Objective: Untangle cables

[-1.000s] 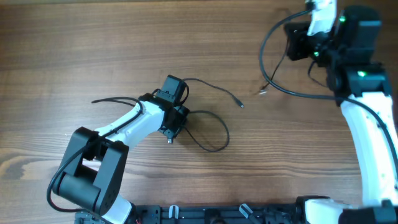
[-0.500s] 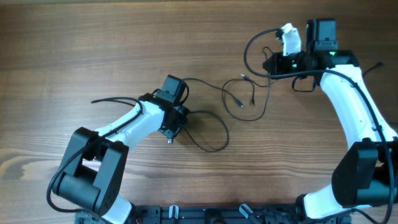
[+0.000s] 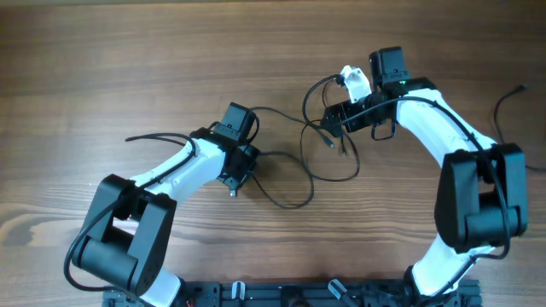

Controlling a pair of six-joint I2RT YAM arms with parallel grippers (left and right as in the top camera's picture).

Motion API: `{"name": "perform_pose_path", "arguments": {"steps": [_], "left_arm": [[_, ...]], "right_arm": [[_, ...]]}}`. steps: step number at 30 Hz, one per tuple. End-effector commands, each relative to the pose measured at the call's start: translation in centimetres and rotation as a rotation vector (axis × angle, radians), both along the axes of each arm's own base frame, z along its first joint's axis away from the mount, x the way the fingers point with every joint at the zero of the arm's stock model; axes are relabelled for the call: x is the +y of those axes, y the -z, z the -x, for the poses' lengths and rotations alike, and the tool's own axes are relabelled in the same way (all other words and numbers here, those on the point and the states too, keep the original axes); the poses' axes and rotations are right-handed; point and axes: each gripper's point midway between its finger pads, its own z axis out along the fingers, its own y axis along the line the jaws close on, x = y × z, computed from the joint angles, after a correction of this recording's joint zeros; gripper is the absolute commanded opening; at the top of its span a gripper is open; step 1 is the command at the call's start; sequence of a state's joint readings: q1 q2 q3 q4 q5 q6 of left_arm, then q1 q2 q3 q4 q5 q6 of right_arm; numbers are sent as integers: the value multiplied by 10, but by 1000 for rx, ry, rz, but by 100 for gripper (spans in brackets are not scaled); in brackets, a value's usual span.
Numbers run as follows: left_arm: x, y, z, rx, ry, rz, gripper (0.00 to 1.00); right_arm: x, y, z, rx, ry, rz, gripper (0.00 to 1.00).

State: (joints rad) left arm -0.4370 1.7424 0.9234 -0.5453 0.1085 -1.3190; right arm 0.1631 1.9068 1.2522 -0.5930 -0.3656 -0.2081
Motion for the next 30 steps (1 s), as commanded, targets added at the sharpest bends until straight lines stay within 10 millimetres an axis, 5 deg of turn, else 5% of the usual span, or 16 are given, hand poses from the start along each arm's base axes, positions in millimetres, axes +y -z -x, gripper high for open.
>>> {"name": "perform_pose_path", "arguments": {"steps": [1, 9, 18, 23, 25, 30], "left_arm": [[15, 14, 10, 36, -8, -76, 11], [15, 14, 10, 35, -8, -76, 12], [14, 14, 8, 26, -8, -71, 13], [14, 14, 8, 26, -8, -71, 12], [14, 14, 8, 26, -8, -71, 12], [14, 14, 8, 26, -8, -71, 13]], "right_arm": [[1, 16, -4, -56, -105, 59, 100], [-4, 35, -18, -220, -279, 168, 98], [6, 52, -18, -230, -309, 187, 78], [-8, 81, -14, -172, -289, 264, 36], [-10, 86, -13, -156, -270, 267, 4], [-9, 63, -42, -188, -51, 222, 4]]}}
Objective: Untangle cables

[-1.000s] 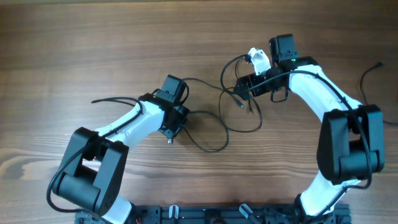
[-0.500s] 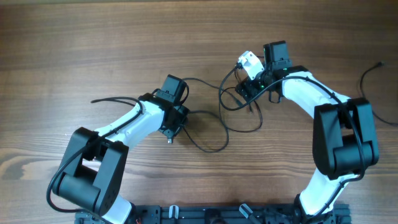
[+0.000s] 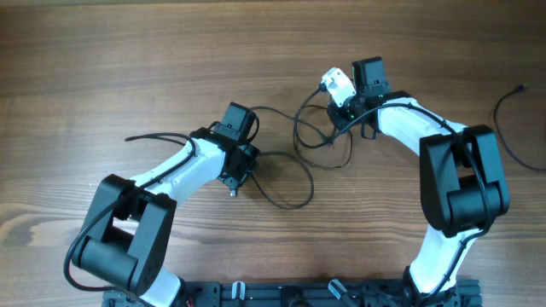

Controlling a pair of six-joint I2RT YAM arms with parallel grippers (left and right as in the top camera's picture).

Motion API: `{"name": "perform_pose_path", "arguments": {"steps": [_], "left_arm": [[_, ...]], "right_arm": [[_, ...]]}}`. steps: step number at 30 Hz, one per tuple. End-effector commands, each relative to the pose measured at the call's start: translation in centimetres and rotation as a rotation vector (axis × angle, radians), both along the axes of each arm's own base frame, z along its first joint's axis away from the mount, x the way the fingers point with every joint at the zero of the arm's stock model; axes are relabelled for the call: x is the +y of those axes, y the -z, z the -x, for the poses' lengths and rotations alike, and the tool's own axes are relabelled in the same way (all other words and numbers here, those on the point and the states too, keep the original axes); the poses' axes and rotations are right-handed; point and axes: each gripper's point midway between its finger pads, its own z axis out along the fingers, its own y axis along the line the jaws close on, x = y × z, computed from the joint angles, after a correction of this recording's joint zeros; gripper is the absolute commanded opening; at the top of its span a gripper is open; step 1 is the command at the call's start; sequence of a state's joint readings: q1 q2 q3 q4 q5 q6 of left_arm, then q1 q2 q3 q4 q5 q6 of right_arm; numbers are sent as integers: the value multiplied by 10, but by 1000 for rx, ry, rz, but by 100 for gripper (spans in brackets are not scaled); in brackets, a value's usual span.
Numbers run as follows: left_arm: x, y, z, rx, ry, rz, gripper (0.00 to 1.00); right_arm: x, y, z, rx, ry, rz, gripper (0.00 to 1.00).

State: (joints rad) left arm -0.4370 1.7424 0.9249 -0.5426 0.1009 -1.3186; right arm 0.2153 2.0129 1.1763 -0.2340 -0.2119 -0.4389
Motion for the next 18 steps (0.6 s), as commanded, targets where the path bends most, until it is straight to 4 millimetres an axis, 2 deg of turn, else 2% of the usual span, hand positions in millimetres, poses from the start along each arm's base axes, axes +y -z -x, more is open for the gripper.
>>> {"name": "perform_pose_path", "arguments": {"steps": [1, 4, 8, 13, 16, 17, 18], "left_arm": [[13, 14, 10, 33, -7, -66, 13], [13, 14, 10, 34, -7, -67, 13], [13, 14, 10, 33, -7, -66, 13], [13, 14, 10, 33, -7, -66, 13], [13, 14, 10, 33, -7, -66, 13], [13, 14, 10, 33, -7, -66, 13], [13, 14, 10, 33, -7, -66, 13]], "right_arm": [[-13, 11, -6, 60, 175, 13, 4], [-4, -50, -21, -4, 179, -47, 4], [12, -132, -12, -48, 120, -155, 4], [7, -213, -5, -218, 135, -217, 4], [2, -233, -13, -298, 142, -225, 4], [-4, -238, -20, -334, 168, -218, 4], [-20, -248, -33, -402, 233, -188, 4]]}}
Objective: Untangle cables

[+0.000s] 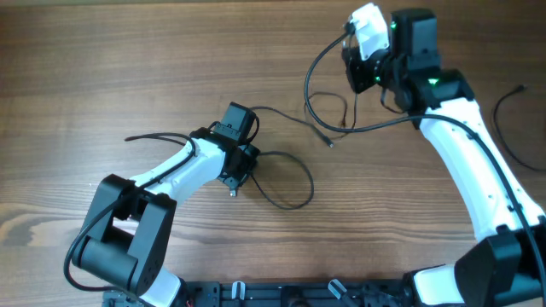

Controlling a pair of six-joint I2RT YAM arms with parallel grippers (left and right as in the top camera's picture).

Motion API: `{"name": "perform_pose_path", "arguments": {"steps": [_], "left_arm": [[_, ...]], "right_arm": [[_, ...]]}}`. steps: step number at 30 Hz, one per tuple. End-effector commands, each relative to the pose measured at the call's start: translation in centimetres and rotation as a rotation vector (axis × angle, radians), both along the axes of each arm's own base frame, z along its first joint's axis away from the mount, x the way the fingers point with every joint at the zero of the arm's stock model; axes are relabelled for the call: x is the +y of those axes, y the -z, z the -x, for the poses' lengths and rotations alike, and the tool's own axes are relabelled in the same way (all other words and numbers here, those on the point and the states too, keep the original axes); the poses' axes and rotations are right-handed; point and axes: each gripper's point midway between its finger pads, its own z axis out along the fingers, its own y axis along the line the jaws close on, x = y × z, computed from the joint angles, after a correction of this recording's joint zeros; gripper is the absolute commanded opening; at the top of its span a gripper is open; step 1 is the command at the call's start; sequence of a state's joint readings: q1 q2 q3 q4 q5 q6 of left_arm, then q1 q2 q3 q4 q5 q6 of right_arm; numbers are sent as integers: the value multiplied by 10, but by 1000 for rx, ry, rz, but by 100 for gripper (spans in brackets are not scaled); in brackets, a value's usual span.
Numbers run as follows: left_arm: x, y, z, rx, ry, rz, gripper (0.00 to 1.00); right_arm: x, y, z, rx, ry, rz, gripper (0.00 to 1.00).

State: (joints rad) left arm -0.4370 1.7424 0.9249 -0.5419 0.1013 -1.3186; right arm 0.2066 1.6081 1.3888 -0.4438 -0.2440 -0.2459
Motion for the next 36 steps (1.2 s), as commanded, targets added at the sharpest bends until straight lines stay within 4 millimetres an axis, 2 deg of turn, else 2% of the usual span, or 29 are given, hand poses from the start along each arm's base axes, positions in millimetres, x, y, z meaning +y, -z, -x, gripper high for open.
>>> {"name": "perform_pose_path", "arguments": {"steps": [1, 3, 5, 7, 10, 14, 18, 21, 25, 28, 30, 32, 33, 35, 36], "left_arm": [[14, 14, 11, 37, -7, -68, 13], [14, 14, 12, 41, -7, -70, 13], [14, 14, 11, 39, -7, -70, 13], [13, 14, 10, 32, -7, -67, 14], [13, 14, 8, 25, -8, -63, 14], [12, 13, 6, 19, -8, -60, 15], [12, 13, 7, 20, -8, -60, 15], [12, 13, 6, 20, -8, -61, 15], [12, 13, 6, 19, -8, -60, 16], [12, 13, 6, 19, -8, -60, 16], [12, 13, 6, 19, -8, -60, 16], [12, 13, 6, 19, -8, -60, 17], [12, 13, 6, 19, -8, -60, 17], [12, 13, 6, 19, -8, -60, 17], [12, 13, 6, 19, -8, -60, 17]], "right_arm": [[-43, -24, -31, -122, 210, 32, 4], [-60, -44, -40, -190, 273, 24, 4], [-72, -55, -47, -237, 294, 25, 4], [-82, -46, -46, -207, 307, 42, 4], [-80, -10, -33, -59, 288, 43, 4], [-38, 53, -11, 124, 30, 2, 9], [-34, 103, -11, 224, -1, 39, 11], [-31, 139, -10, 295, -25, 58, 7], [-22, 170, -15, 319, -54, 82, 10], [-16, 192, -16, 358, -47, 72, 20], [-10, 199, -12, 380, -50, 69, 42], [-3, 200, -10, 390, -54, 58, 50], [2, 200, -8, 390, -64, 60, 61], [12, 201, -5, 394, -81, 63, 71], [16, 204, -4, 408, -51, 68, 87]]}}
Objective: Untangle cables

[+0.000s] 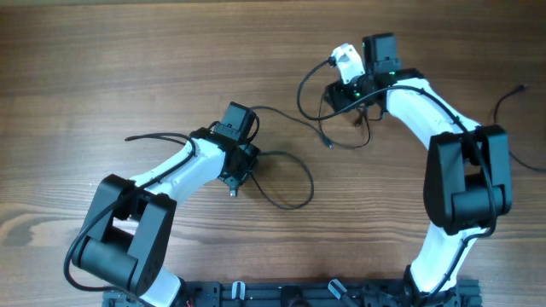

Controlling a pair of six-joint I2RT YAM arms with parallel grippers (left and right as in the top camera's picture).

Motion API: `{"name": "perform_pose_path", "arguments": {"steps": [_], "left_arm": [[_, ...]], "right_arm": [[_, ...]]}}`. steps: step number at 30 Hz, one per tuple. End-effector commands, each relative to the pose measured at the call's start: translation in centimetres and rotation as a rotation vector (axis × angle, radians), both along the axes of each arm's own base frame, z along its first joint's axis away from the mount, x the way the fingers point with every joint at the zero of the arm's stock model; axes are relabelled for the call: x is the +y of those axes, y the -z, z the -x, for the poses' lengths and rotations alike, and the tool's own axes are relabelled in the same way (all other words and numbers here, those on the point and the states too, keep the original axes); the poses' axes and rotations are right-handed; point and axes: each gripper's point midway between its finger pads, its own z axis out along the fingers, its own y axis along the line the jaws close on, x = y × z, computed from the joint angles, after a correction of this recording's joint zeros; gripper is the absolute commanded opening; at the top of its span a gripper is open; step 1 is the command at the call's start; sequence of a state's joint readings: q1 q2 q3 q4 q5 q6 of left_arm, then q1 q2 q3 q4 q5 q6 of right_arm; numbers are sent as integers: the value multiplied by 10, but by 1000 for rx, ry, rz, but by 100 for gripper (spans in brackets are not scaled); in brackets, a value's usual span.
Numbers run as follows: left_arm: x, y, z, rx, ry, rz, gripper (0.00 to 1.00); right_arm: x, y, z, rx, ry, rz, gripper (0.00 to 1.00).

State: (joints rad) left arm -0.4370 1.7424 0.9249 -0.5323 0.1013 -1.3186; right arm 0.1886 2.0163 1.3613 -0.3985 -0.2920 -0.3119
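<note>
Thin black cables (294, 183) lie looped on the wooden table between the two arms. My left gripper (240, 175) points down at the near loop and is shut on the black cable; a small metal plug (232, 193) shows just below it. My right gripper (339, 85) is at the back right, low over the table, shut on a white adapter (345, 58). From the adapter a cable (302, 85) curves left and down to a loose end (328, 143). The fingertips of both grippers are mostly hidden by the arms.
Another black cable (504, 107) lies at the right edge of the table. A black lead (153, 136) runs along my left arm. The arm bases and a rail (299, 294) stand at the near edge.
My right gripper, which was high and further to the back right with the white adapter, is now lower and further left. The hanging cable loop has come back down onto the table. The left arm has not moved.
The right gripper held the white adapter low beside the tangle, then a little further left. Later it was raised high at the back right with the cable trailing. Now it is low again. All the while the left gripper stayed on the near loop.
</note>
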Motion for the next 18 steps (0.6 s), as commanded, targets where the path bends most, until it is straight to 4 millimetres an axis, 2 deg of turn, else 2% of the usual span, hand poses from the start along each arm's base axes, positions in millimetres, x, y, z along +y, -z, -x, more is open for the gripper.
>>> {"name": "perform_pose_path", "arguments": {"steps": [1, 2, 5, 7, 10, 14, 15, 16, 18], "left_arm": [[13, 14, 9, 28, -8, -64, 16], [13, 14, 9, 28, -8, -64, 16], [13, 14, 9, 28, -8, -64, 16], [13, 14, 9, 28, -8, -64, 16], [13, 14, 9, 28, -8, -64, 16], [13, 14, 9, 29, -8, -65, 16], [13, 14, 9, 29, -8, -65, 16], [13, 14, 9, 29, -8, -65, 16], [13, 14, 9, 29, -8, -65, 16]], "right_arm": [[11, 15, 7, 48, 55, 18, 96], [9, 17, 6, 47, 85, 42, 100], [0, 26, 2, 24, 119, 131, 100], [-14, 40, 0, 24, 174, 233, 100], [-33, 52, -1, 37, 312, 293, 100], [-26, 62, 5, 80, 295, 260, 98], [-19, 64, 9, 103, 273, 233, 89], [-13, 66, 14, 129, 252, 202, 75], [-8, 68, 18, 146, 237, 177, 34]]}}
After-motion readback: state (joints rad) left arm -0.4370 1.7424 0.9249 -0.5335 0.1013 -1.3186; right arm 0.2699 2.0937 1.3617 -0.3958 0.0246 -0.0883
